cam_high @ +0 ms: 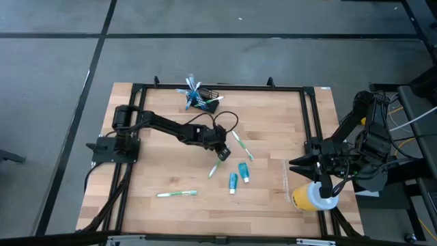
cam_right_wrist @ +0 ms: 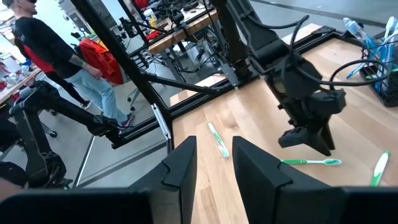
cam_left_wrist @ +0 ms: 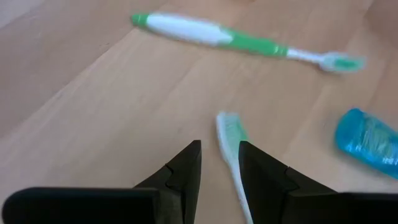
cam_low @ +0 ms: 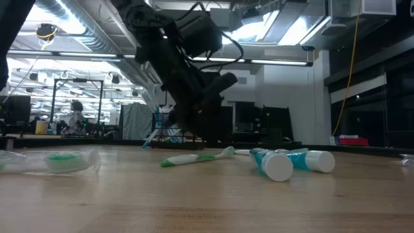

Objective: Pick & Place toothbrushing station
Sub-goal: Put the green toothbrush into the wire organizer

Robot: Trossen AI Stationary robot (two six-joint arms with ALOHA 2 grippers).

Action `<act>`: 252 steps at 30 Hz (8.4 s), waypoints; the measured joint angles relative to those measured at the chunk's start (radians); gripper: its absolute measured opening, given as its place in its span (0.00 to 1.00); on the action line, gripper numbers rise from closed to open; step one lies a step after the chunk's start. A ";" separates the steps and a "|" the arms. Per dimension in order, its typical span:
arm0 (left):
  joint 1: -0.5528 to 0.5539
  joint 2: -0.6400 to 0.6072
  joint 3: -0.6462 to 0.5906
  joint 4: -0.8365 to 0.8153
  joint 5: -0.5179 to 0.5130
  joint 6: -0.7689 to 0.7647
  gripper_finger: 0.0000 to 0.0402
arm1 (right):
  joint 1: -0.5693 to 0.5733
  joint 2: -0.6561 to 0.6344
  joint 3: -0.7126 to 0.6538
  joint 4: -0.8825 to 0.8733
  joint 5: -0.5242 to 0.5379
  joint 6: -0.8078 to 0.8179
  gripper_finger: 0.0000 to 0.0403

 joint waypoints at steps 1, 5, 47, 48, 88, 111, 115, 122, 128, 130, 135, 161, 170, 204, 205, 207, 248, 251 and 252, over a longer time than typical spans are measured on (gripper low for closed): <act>0.006 0.007 0.007 0.003 0.009 0.000 0.25 | 0.000 0.000 0.000 0.001 0.000 0.000 0.26; 0.012 0.029 0.038 0.014 0.045 0.003 0.25 | 0.000 0.000 0.000 0.012 0.003 0.002 0.26; -0.022 0.116 0.402 -0.723 -0.106 -0.367 0.52 | 0.010 0.042 0.000 0.060 0.010 0.020 0.26; -0.018 0.117 0.402 -0.726 -0.105 -0.375 0.52 | 0.010 0.042 0.000 0.060 0.010 0.020 0.26; -0.002 0.144 0.400 -0.613 -0.114 -0.158 0.01 | 0.026 0.053 0.000 0.090 0.010 0.036 0.26; 0.208 -0.383 0.066 0.098 -0.635 0.320 0.00 | 0.029 0.063 0.000 0.131 0.063 0.035 0.26; 0.216 -0.402 0.038 0.093 -0.503 0.329 0.00 | 0.029 0.063 0.000 0.131 0.081 0.036 0.26; 0.193 -0.451 0.030 -0.028 -0.381 0.357 0.00 | 0.029 0.063 0.000 0.135 0.116 0.039 0.26; 0.164 -0.531 0.030 -0.157 -0.299 0.408 0.00 | 0.028 0.065 0.000 0.140 0.167 -0.016 0.26; 0.154 -0.551 0.030 -0.180 -0.254 0.398 0.01 | 0.028 0.065 0.000 0.142 0.195 -0.052 0.26; 0.126 -0.598 0.030 -0.213 -0.035 0.325 0.02 | 0.027 0.065 0.000 0.142 0.284 -0.157 0.26; -0.189 -0.921 -0.187 -0.070 -0.112 0.299 0.01 | -0.124 0.065 0.000 0.092 0.100 -0.227 0.26; -0.250 -0.919 -0.282 0.034 -0.167 0.205 0.01 | -0.437 0.063 0.000 -0.135 -0.405 -0.104 0.26; -0.740 -0.918 -0.286 0.080 -0.723 0.075 0.01 | -1.036 0.644 -0.241 -0.076 -1.040 -0.883 0.26; -0.760 -0.918 -0.286 0.088 -0.751 0.075 0.01 | -1.045 0.651 -0.241 -0.058 -1.036 -0.889 0.26; -0.798 -0.918 -0.286 0.090 -0.803 0.075 0.01 | -1.060 0.664 -0.241 -0.024 -1.036 -0.889 0.26; -0.979 -0.918 -0.286 0.108 -1.075 0.066 0.01 | -1.164 0.718 -0.293 -0.021 -1.040 -0.676 0.26; -0.979 -0.918 -0.286 0.108 -1.076 0.063 0.01 | -1.130 0.716 -0.298 -0.006 -1.055 -0.640 0.26; -0.979 -0.918 -0.286 0.108 -1.076 0.062 0.01 | -1.116 0.716 -0.295 -0.002 -1.062 -0.626 0.26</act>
